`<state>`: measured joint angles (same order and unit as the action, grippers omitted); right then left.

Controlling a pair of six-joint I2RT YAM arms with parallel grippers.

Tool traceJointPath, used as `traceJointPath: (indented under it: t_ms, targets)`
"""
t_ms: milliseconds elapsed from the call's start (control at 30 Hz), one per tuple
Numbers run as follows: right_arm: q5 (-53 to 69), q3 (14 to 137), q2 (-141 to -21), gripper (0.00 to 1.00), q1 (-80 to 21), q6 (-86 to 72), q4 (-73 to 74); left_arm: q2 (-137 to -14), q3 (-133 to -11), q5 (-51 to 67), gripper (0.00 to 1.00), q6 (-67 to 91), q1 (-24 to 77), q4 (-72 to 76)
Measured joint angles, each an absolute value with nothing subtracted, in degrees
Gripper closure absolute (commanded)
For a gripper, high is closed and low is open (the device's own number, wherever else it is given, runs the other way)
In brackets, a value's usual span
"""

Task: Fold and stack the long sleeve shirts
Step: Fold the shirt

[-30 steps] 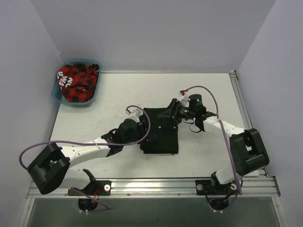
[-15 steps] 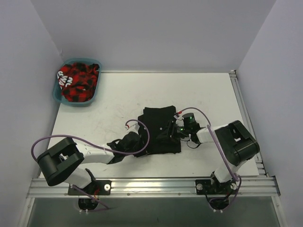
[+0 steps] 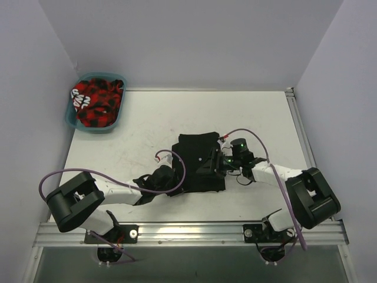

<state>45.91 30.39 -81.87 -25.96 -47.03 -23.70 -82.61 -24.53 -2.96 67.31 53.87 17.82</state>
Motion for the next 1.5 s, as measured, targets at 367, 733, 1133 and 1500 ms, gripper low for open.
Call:
traceJointPath:
  t_ms: [367,733,1133,1500]
  targets:
    - [56.05,22.11,-91.42,0.54,-19.44,-47.29,-30.68,-82.48,-24.40,-3.62,0.69,68.14,53.69,17.78]
    - [57.69,21.50,-86.63,0.53,-14.26,-42.63,-25.04,-79.55,-22.83,-4.10,0.68,68.69,51.62,16.78]
    - [46.39,48.97,-78.43,0.53,-11.97,-38.13,-5.72,-73.84,-38.85,-2.48,0.38,58.13,39.07,5.34]
    - [45.63,61.63,-105.36,0.53,-11.97,-48.82,-24.05,-104.12,-63.90,4.89,0.52,54.74,33.98,15.99]
